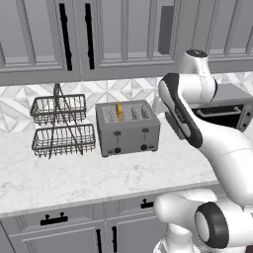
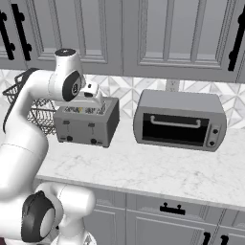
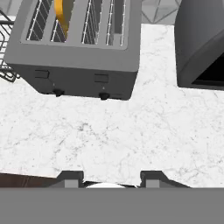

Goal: Start the toaster. Once the lever pops up, take the bread to the plate on the dining counter.

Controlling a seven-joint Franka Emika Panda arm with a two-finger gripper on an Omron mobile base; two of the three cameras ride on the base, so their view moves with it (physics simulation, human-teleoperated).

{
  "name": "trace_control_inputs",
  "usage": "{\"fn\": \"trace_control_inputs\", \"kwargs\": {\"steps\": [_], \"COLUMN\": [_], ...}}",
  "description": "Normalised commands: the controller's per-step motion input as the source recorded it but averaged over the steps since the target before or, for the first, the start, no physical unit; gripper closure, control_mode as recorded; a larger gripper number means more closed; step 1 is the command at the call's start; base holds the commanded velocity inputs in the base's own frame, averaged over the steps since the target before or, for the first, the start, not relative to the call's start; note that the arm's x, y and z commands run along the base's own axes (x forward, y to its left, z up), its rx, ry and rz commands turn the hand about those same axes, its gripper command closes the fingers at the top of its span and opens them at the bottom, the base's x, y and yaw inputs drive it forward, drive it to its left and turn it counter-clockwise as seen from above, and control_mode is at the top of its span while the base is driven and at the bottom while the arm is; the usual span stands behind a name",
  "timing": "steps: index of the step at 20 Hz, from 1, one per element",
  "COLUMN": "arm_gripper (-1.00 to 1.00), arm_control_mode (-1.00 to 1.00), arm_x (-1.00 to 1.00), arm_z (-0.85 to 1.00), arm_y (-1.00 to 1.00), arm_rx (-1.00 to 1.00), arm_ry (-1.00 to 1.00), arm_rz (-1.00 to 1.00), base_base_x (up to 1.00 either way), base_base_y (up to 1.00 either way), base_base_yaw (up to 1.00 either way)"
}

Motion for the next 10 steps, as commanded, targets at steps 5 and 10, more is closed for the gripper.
{"fn": "trace_control_inputs", "kwargs": {"steps": [5, 10], "arm_gripper": [-1.00, -1.00], "arm_control_mode": [-1.00, -1.00], "arm_x": [-0.26, -0.90], "arm_z": [-0.05, -0.48], "arm_y": [0.00, 0.55], "arm_rx": [0.00, 0.00], "arm_ry": [0.00, -0.02], "arm_rz": [0.00, -0.04], "base_base_x": [0.00, 0.00], "base_base_y": [0.00, 0.00], "base_base_yaw": [0.00, 0.00]}}
